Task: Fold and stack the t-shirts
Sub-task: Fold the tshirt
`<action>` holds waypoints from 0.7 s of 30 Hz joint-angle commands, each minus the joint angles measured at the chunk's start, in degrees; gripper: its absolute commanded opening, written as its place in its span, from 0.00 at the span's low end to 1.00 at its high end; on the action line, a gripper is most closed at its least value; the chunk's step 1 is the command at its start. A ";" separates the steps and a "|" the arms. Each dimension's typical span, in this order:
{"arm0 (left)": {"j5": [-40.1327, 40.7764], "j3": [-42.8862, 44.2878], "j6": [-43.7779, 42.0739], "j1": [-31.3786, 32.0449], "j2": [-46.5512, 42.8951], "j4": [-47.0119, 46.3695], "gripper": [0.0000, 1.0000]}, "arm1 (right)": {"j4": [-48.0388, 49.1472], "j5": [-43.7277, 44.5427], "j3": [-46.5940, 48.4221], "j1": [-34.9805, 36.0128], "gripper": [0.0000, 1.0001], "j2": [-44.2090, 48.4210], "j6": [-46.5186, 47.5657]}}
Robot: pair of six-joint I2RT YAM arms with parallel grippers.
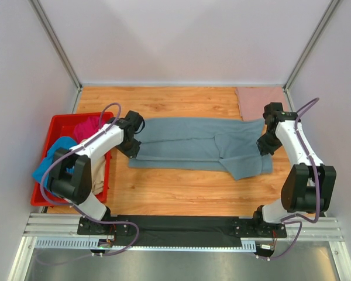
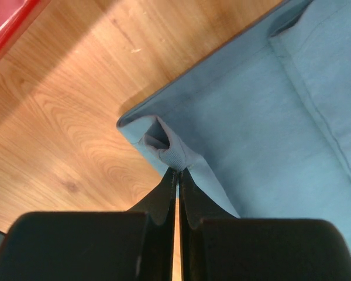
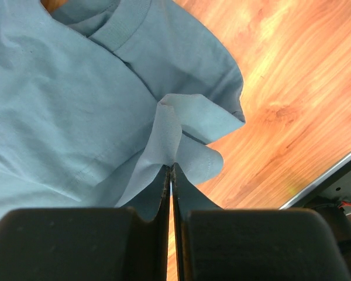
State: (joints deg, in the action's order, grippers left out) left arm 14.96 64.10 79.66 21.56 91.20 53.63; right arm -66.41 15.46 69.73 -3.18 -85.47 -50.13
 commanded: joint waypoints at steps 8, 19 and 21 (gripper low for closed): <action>3.32 7.44 -1.79 -0.82 4.51 1.48 0.00 | 2.17 2.29 7.69 0.10 0.00 -5.58 4.78; 3.85 12.54 -3.10 -2.40 10.49 1.75 0.00 | 2.52 3.96 13.58 0.10 0.00 -12.43 6.27; 3.85 13.51 -3.72 -2.58 11.80 1.83 0.00 | 2.34 4.13 14.37 0.10 0.00 -13.92 6.45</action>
State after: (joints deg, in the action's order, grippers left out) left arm 16.67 74.72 77.62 19.70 101.91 54.61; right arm -65.10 16.43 81.12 -3.11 -97.84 -44.95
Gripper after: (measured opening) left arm 0.008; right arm 0.007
